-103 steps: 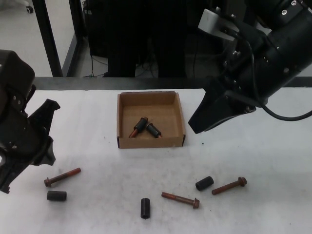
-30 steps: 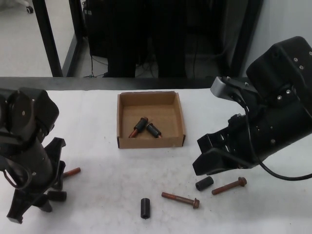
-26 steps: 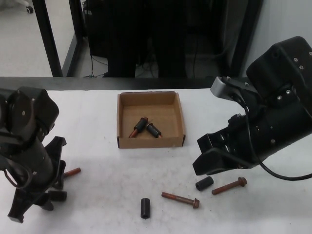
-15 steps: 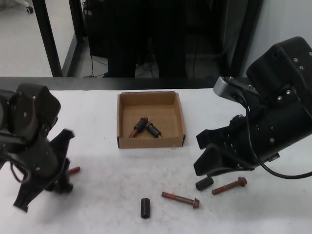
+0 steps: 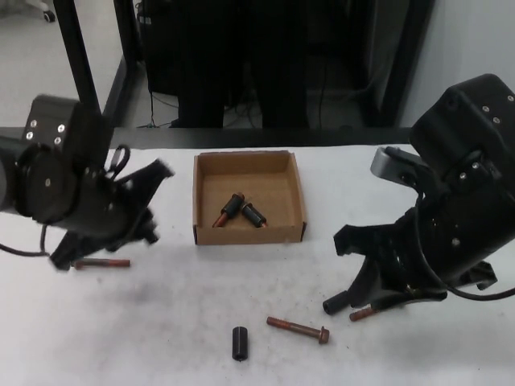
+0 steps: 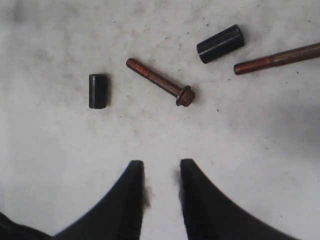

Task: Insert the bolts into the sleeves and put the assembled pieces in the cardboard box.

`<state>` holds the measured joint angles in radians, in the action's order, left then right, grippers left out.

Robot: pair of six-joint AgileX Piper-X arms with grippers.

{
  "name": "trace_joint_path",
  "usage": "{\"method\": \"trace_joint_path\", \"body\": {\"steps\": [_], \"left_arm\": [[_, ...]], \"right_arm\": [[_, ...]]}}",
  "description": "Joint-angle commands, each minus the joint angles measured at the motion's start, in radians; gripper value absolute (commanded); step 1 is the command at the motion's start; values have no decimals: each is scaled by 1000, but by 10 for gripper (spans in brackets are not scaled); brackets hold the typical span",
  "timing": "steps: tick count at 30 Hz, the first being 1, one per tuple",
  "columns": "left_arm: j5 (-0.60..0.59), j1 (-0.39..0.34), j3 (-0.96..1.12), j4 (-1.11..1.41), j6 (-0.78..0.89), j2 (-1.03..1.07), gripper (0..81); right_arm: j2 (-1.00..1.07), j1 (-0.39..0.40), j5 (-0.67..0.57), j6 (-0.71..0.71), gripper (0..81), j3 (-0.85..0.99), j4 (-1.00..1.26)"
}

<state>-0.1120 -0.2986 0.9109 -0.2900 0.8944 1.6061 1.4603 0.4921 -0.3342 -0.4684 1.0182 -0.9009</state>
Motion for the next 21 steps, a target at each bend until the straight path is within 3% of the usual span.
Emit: {"method": "trace_joint_path", "body": {"steps": [1,9,21], "left_arm": [[-27,-33,1,97,-86,-46,8],[-127,-74,-16,340,-271,-153,8],[-270,-72,-170,670,-274,-413,8]], "right_arm": [[-13,1,55,-114,248,-2,27],[-10,-6,200,-361,406,-2,29],[83,-33,202,-750,406,-2,125]]}}
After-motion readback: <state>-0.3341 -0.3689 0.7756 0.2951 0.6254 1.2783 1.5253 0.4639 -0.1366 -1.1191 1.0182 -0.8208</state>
